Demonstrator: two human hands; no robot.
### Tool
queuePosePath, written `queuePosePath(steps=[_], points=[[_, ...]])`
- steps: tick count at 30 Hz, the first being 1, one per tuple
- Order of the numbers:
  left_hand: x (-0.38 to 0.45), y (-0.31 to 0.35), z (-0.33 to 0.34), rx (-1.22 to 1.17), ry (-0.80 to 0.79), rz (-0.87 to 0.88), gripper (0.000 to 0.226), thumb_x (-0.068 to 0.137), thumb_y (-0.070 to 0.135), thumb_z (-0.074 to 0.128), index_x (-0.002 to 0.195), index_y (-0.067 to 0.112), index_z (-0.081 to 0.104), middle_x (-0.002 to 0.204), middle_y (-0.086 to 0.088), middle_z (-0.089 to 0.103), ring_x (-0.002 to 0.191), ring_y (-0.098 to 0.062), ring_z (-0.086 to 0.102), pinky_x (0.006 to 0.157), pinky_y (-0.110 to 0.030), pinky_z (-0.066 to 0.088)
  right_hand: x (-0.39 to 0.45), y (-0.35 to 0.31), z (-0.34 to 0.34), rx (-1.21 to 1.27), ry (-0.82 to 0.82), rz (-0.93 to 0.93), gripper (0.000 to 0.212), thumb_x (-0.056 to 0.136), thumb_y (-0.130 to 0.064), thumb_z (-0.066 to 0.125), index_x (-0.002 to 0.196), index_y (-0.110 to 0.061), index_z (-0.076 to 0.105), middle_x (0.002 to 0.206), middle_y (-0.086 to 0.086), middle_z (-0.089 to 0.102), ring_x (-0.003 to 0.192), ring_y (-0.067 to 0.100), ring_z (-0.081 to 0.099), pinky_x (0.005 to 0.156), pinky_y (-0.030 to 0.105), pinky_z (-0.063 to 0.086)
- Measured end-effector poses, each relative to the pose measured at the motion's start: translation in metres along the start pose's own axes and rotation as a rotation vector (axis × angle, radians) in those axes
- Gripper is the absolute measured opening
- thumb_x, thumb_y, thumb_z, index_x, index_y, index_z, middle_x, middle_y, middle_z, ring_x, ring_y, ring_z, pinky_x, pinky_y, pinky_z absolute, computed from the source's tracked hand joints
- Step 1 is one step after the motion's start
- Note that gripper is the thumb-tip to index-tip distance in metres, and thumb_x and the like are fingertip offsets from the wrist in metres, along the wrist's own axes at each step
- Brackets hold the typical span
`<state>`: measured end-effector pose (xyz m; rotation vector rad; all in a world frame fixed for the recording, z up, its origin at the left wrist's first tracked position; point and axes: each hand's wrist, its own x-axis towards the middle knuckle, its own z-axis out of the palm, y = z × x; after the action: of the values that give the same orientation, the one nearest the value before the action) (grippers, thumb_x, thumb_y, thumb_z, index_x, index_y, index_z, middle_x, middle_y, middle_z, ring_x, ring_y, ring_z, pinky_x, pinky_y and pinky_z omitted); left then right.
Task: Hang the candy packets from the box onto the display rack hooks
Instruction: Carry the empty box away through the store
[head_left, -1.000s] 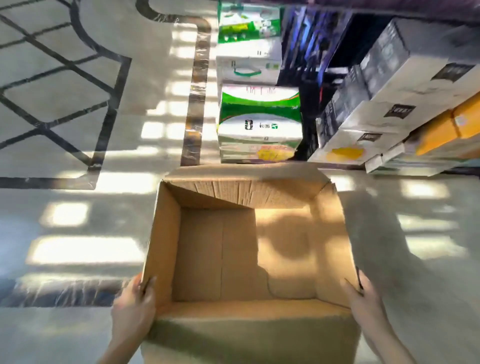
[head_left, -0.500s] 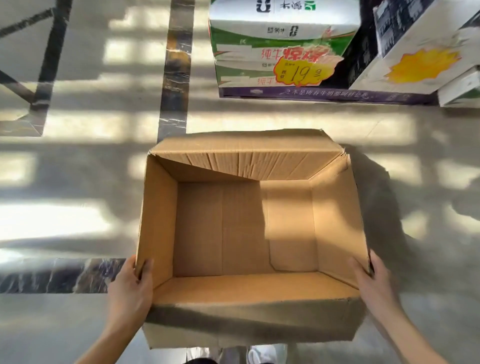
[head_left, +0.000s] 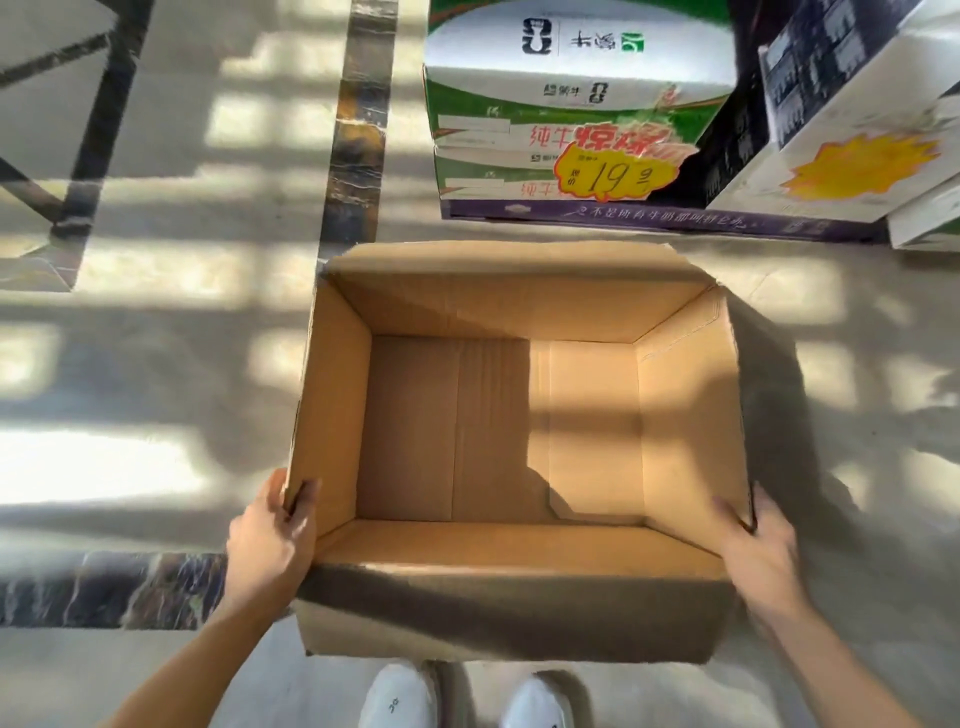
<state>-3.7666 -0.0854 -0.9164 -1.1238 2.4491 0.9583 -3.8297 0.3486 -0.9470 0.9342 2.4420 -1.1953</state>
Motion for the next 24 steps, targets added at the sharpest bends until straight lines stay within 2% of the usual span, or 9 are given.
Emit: queuePosePath(steps=[3, 5, 8, 13, 16, 18, 21, 22, 24], points=[[0.023, 0.013, 0.004, -0.045, 0.025, 0.044, 0.020, 0.105, 0.034, 0.052, 0.105, 0.014, 0.056, 0.079, -0.003, 0.063, 0.073, -0.026, 0.060, 0.068, -0.036, 0.042, 0.025, -0.016, 0.007, 0.013, -0.003, -0.010, 0.035, 0.102, -0.015, 0.055, 0.137, -0.010, 0.057, 0.127, 0.015, 0.065, 0.119, 0.035, 0.059, 0.108, 0.050, 0.044], [0.038, 0.019, 0.008, -0.050, 0.028, 0.024, 0.022, 0.105, 0.035, 0.051, 0.109, 0.014, 0.055, 0.085, -0.009, 0.064, 0.071, -0.025, 0.057, 0.070, -0.037, 0.043, 0.040, -0.027, 0.010, 0.029, -0.028, 0.014, 0.039, 0.104, -0.021, 0.052, 0.141, -0.013, 0.053, 0.131, 0.012, 0.063, 0.122, 0.034, 0.057, 0.110, 0.055, 0.043], [0.057, 0.026, 0.009, -0.054, 0.051, 0.034, 0.019, 0.105, 0.035, 0.052, 0.107, 0.017, 0.056, 0.082, -0.009, 0.064, 0.069, -0.027, 0.058, 0.070, -0.038, 0.045, 0.052, -0.043, 0.013, 0.066, -0.067, 0.030, 0.036, 0.104, -0.023, 0.051, 0.140, -0.020, 0.055, 0.127, 0.006, 0.065, 0.117, 0.030, 0.058, 0.108, 0.053, 0.045], [0.079, 0.042, 0.006, -0.062, 0.011, 0.085, 0.025, 0.105, 0.042, 0.049, 0.104, 0.018, 0.056, 0.082, -0.001, 0.063, 0.074, -0.024, 0.064, 0.060, -0.028, 0.047, 0.078, -0.046, 0.015, 0.017, -0.070, -0.003, 0.054, 0.091, -0.052, 0.053, 0.142, -0.037, 0.048, 0.138, -0.005, 0.060, 0.128, 0.028, 0.055, 0.109, 0.056, 0.043], [0.088, 0.053, 0.002, -0.066, -0.006, 0.099, 0.024, 0.105, 0.038, 0.051, 0.107, 0.014, 0.055, 0.085, 0.001, 0.060, 0.075, -0.017, 0.059, 0.058, -0.025, 0.040, 0.091, -0.057, 0.016, 0.009, -0.077, 0.018, 0.048, 0.101, -0.042, 0.053, 0.147, -0.034, 0.044, 0.145, -0.004, 0.055, 0.133, 0.027, 0.051, 0.112, 0.054, 0.040], [0.094, 0.057, 0.001, -0.155, -0.045, 0.082, 0.026, 0.104, 0.036, 0.054, 0.110, 0.011, 0.058, 0.091, -0.004, 0.063, 0.085, -0.023, 0.063, 0.062, -0.026, 0.045, 0.095, -0.070, 0.015, 0.001, -0.074, 0.026, 0.044, 0.103, -0.035, 0.053, 0.146, -0.029, 0.046, 0.144, -0.003, 0.056, 0.130, 0.026, 0.052, 0.108, 0.049, 0.044], [0.097, 0.064, 0.000, -0.267, -0.110, 0.043, 0.033, 0.102, 0.038, 0.057, 0.114, 0.007, 0.059, 0.100, -0.011, 0.066, 0.098, -0.032, 0.064, 0.068, -0.026, 0.048, 0.106, -0.084, 0.011, 0.002, -0.085, 0.033, 0.036, 0.105, -0.029, 0.051, 0.140, -0.019, 0.052, 0.136, 0.003, 0.060, 0.118, 0.026, 0.057, 0.076, 0.035, 0.049], [0.098, 0.066, -0.001, -0.269, -0.120, 0.037, 0.038, 0.101, 0.042, 0.058, 0.118, 0.008, 0.058, 0.106, -0.011, 0.066, 0.103, -0.033, 0.064, 0.073, -0.028, 0.050, 0.108, -0.088, 0.009, 0.003, -0.095, 0.041, 0.043, 0.105, -0.032, 0.051, 0.146, -0.019, 0.048, 0.140, 0.002, 0.057, 0.122, 0.027, 0.055, 0.077, 0.034, 0.047], [0.101, 0.069, 0.000, -0.281, -0.143, 0.003, 0.055, 0.098, 0.052, 0.058, 0.136, 0.013, 0.052, 0.129, -0.009, 0.062, 0.120, -0.033, 0.060, 0.093, -0.038, 0.054, 0.113, -0.091, 0.008, 0.007, -0.089, 0.052, 0.053, 0.104, -0.036, 0.050, 0.154, -0.020, 0.038, 0.149, 0.000, 0.048, 0.133, 0.028, 0.048, 0.091, 0.038, 0.045]])
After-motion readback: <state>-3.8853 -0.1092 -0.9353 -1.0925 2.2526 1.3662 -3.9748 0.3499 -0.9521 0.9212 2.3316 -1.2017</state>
